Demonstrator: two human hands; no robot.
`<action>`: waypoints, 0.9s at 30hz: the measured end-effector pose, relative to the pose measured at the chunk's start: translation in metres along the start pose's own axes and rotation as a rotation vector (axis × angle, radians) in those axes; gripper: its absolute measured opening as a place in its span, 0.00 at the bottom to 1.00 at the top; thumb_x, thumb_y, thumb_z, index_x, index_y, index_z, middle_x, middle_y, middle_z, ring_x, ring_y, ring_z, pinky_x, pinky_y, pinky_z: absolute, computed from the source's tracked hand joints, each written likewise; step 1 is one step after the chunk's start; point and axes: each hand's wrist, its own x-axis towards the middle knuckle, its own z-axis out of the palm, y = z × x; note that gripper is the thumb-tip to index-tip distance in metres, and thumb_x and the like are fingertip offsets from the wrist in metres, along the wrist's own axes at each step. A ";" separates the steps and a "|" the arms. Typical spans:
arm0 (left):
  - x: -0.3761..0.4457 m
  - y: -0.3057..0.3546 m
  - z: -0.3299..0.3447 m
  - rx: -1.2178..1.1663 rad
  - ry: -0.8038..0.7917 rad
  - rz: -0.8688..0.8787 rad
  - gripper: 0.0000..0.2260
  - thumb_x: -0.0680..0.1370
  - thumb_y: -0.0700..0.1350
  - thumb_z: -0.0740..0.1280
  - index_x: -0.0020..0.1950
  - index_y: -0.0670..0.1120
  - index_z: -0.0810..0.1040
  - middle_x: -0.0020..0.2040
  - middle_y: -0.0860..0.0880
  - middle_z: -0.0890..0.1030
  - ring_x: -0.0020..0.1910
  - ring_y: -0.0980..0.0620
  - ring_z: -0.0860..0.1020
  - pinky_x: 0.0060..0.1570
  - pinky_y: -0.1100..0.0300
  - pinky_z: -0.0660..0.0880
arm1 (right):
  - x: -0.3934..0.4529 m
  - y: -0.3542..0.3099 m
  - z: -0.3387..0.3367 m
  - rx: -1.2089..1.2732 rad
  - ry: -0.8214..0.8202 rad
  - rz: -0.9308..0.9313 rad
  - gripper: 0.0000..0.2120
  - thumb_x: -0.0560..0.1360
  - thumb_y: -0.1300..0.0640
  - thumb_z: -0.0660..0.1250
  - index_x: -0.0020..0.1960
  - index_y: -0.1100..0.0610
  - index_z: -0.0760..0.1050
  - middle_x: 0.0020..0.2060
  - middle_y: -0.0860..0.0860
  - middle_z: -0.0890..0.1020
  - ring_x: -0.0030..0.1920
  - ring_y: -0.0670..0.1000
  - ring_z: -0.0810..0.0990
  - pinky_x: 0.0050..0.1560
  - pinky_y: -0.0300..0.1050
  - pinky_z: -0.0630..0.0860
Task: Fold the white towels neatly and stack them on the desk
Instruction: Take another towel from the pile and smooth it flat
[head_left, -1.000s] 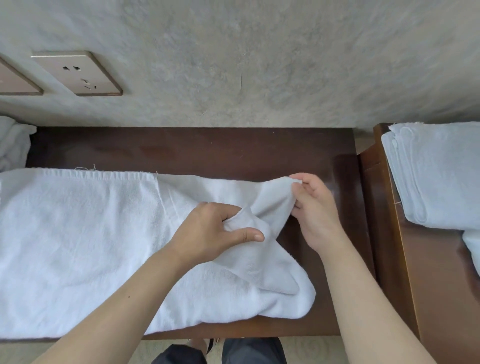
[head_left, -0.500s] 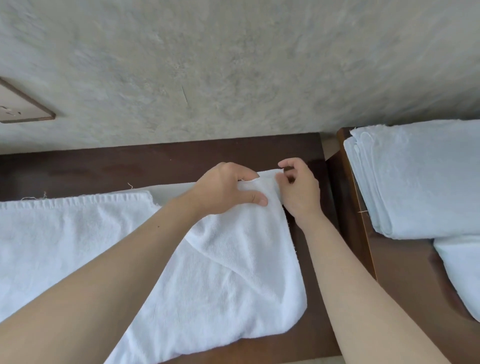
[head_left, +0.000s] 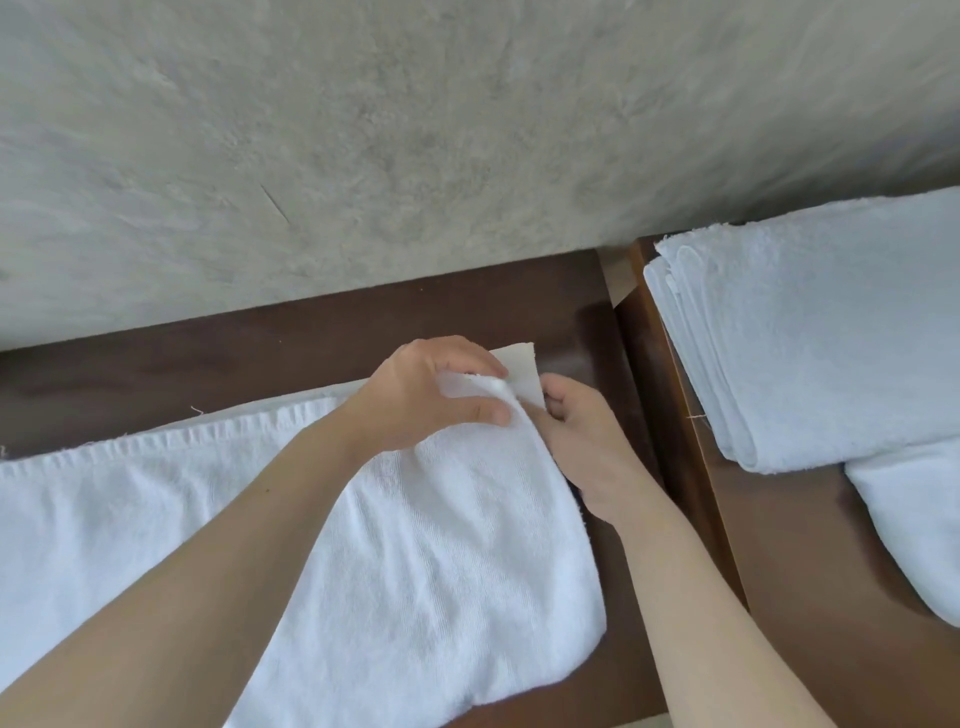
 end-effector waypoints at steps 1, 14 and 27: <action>-0.001 -0.005 -0.003 0.011 -0.027 -0.003 0.12 0.66 0.50 0.81 0.48 0.53 0.85 0.52 0.59 0.83 0.55 0.61 0.80 0.59 0.68 0.72 | 0.000 0.001 0.002 -0.016 0.002 -0.010 0.07 0.79 0.53 0.70 0.52 0.56 0.81 0.44 0.57 0.84 0.40 0.54 0.81 0.40 0.50 0.78; 0.016 -0.022 0.001 0.256 -0.050 -0.083 0.11 0.74 0.54 0.75 0.44 0.48 0.77 0.34 0.55 0.74 0.28 0.59 0.69 0.31 0.68 0.67 | -0.020 0.018 -0.015 -0.262 -0.251 0.353 0.10 0.81 0.57 0.63 0.48 0.53 0.84 0.37 0.49 0.84 0.36 0.48 0.79 0.39 0.41 0.75; -0.011 -0.052 0.040 0.454 0.373 0.135 0.25 0.80 0.61 0.55 0.54 0.38 0.73 0.39 0.51 0.71 0.41 0.49 0.69 0.42 0.55 0.65 | -0.069 0.043 -0.007 0.058 -0.342 0.343 0.14 0.80 0.49 0.68 0.65 0.40 0.75 0.55 0.35 0.83 0.56 0.37 0.81 0.56 0.36 0.77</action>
